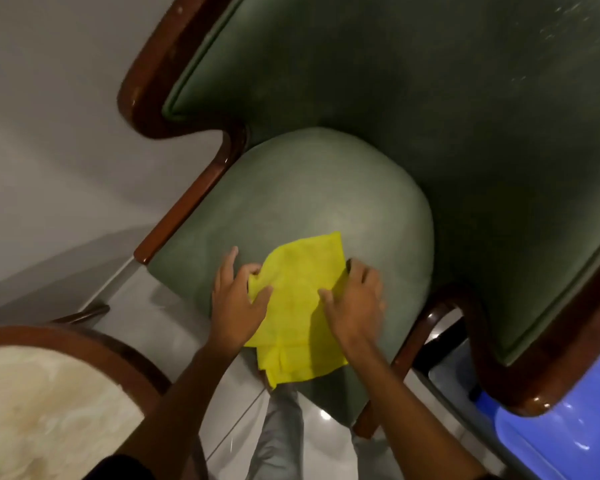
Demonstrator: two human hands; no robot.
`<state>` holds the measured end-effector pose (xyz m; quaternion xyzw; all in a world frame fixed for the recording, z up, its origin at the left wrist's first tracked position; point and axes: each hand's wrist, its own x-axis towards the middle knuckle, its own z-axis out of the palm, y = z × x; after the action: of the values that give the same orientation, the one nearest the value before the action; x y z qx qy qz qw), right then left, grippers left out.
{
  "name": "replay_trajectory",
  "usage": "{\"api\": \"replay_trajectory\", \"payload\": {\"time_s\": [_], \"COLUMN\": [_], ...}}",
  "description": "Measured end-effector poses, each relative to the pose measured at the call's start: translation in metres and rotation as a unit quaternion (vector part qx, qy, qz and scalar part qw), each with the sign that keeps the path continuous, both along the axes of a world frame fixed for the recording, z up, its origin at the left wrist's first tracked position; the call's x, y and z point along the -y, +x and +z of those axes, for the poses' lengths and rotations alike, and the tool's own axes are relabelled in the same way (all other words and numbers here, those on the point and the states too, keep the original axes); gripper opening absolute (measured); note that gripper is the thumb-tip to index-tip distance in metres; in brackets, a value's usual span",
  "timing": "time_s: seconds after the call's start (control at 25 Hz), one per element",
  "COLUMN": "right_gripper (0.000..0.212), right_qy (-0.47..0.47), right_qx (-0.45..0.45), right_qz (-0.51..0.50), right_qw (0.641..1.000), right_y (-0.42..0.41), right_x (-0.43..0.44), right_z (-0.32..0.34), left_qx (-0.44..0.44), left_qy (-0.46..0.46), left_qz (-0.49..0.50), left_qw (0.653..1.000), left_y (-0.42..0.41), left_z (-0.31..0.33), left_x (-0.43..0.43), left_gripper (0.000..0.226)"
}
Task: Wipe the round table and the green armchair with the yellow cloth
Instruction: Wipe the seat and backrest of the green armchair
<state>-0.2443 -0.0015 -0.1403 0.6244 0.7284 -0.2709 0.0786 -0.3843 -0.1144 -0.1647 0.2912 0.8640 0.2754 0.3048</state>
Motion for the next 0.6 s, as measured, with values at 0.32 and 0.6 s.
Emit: {"api": "replay_trajectory", "payload": {"time_s": [0.32, 0.6], "right_gripper": [0.026, 0.030], "right_qy": [-0.171, 0.123], "right_qx": [-0.234, -0.259], "right_qz": [-0.215, -0.094], "right_qw": [0.932, 0.953], "right_y": [0.009, 0.062], "right_x": [-0.034, -0.159], "right_z": [0.027, 0.181], "left_qx": [0.114, 0.108], "left_qy": [0.124, 0.258], "left_qz": [0.059, -0.014], "left_qw": [0.984, 0.960], "left_y": [0.016, 0.039], "left_z": [0.075, 0.154], "left_x": [-0.061, -0.206], "left_gripper": [0.034, 0.046]}}
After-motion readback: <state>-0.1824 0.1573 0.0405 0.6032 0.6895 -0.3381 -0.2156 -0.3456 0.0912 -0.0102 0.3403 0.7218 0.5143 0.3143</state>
